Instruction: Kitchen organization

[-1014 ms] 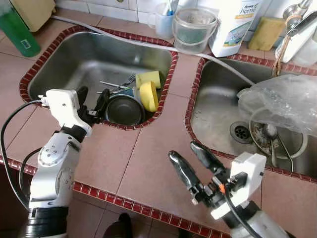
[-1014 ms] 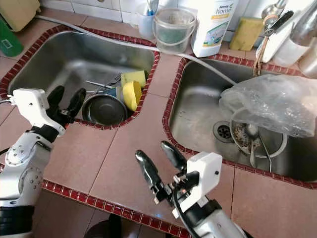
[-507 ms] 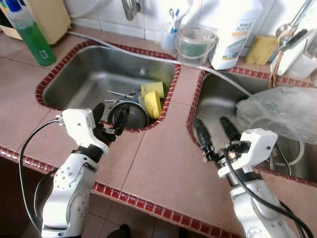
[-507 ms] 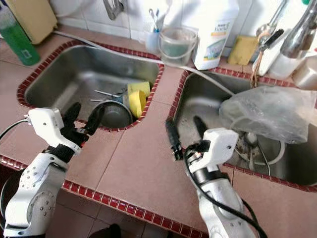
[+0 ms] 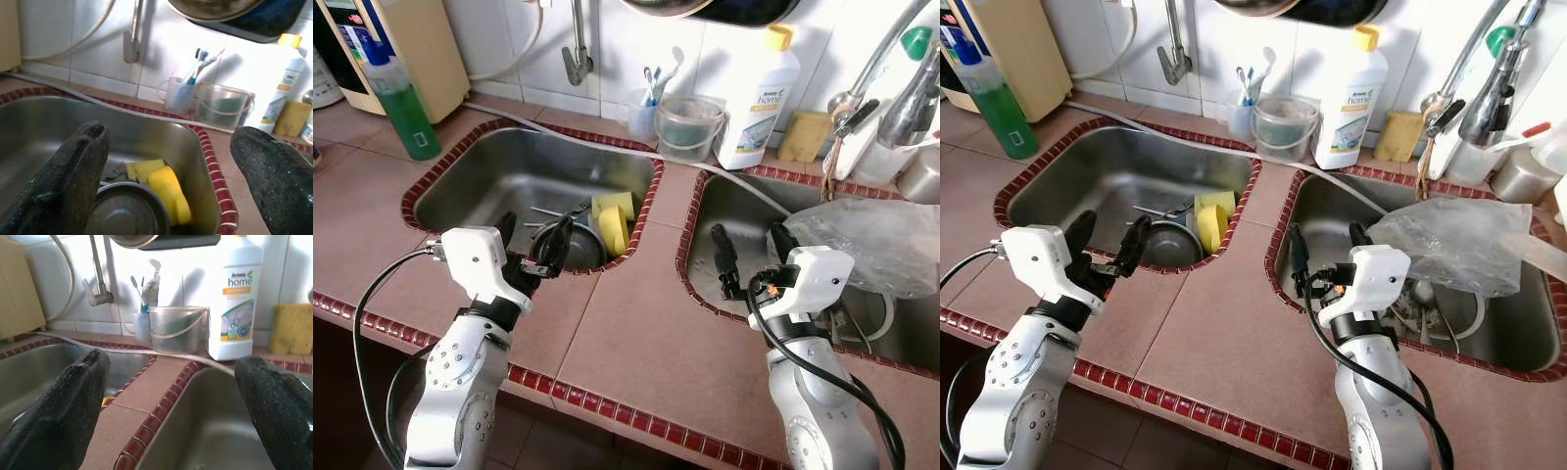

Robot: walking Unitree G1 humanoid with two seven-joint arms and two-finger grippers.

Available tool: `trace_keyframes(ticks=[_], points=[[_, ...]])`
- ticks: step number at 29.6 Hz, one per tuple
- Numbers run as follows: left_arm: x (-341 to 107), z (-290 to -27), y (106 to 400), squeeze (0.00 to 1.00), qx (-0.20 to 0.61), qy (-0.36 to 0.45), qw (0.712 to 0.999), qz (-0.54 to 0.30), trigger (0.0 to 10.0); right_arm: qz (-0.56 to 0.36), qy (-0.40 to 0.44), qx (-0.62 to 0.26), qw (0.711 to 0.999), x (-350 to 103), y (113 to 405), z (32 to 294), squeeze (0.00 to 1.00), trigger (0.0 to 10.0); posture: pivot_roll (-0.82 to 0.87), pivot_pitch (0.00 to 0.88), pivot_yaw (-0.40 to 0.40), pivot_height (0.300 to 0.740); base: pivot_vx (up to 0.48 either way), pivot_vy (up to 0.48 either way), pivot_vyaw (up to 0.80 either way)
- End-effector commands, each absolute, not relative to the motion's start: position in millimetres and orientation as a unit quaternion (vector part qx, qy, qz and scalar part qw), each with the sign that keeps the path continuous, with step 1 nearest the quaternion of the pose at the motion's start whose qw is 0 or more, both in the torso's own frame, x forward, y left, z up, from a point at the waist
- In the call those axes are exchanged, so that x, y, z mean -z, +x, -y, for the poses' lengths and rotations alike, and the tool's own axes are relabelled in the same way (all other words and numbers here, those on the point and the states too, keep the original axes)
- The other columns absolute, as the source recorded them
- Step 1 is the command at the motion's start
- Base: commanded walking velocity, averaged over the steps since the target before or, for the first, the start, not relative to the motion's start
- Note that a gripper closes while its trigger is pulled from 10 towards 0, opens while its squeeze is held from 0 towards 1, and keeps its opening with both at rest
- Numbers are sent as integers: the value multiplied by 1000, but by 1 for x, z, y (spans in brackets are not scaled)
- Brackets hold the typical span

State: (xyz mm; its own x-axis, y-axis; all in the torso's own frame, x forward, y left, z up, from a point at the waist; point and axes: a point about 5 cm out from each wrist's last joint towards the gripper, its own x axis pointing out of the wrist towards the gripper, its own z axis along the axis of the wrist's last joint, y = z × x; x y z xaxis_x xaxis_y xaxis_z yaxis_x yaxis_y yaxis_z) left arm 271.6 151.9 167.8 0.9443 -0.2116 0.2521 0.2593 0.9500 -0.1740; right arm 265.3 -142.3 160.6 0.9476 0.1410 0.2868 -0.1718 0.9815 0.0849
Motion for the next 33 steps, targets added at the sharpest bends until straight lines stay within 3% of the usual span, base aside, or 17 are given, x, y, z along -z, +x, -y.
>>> trace_keyframes(ticks=[1,8,9,10,11,12,13,33], points=[[-162,-154,270,1000,108,-100,983,109,10000,146,48,-83,985,-159,267,142,1000,10000,-37,75,-1,740,0,0,0],[-151,-153,271,1000,100,-90,986,100,10000,133,25,-95,986,-144,272,135,1000,10000,-24,36,-1,740,0,0,0],[-147,-153,273,275,95,-83,988,93,10000,129,15,-92,987,-140,273,135,1000,10000,-22,34,-2,740,0,0,0],[-147,-153,273,275,95,-83,988,93,10000,129,15,-92,987,-140,273,135,1000,10000,-22,34,-2,740,0,0,0],[-141,-151,274,0,91,-85,989,80,10000,126,3,-89,988,-135,274,135,1000,10000,-19,29,-2,740,0,0,0],[-139,-151,274,0,91,-88,989,77,10000,126,1,-89,988,-133,275,135,1000,10000,-19,29,-2,740,0,0,0],[-136,-150,275,0,89,-78,990,73,10000,125,-3,-85,989,-131,275,135,0,10000,-15,21,-4,740,0,0,0],[-122,-148,277,0,43,-61,997,31,10000,110,-14,-57,992,-111,272,133,0,10000,-7,51,-10,740,0,0,0]])
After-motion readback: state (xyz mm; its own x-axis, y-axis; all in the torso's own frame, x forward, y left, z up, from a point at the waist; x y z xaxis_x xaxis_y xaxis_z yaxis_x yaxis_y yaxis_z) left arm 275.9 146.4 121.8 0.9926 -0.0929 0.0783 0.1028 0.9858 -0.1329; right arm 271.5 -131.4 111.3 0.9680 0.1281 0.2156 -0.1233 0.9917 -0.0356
